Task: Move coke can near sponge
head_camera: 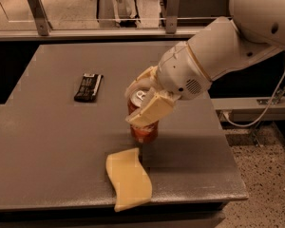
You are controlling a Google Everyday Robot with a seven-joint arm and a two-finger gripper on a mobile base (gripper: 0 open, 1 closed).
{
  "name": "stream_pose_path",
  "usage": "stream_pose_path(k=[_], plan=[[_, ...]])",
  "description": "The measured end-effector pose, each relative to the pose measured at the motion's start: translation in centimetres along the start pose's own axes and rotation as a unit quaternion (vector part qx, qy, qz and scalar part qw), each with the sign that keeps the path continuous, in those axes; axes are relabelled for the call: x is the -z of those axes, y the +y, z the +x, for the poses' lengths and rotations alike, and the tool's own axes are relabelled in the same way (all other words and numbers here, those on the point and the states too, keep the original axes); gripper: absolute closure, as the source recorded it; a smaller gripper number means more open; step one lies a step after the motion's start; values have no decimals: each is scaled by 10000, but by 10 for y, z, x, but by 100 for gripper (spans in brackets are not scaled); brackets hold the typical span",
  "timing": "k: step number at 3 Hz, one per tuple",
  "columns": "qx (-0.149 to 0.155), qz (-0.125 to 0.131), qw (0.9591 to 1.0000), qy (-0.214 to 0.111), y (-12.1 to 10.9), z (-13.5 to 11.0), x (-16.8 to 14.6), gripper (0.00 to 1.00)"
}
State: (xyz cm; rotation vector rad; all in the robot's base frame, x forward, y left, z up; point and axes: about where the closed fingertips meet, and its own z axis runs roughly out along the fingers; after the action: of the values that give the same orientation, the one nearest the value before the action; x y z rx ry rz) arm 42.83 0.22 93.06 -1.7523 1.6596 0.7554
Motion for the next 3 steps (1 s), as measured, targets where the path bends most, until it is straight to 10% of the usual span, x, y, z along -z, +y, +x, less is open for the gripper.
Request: stream_pose_path(k=[1,3], plan=[[-204,286,9991,216,-20,18,4,35],[-779,-172,9968,102,-35,47,-15,0]])
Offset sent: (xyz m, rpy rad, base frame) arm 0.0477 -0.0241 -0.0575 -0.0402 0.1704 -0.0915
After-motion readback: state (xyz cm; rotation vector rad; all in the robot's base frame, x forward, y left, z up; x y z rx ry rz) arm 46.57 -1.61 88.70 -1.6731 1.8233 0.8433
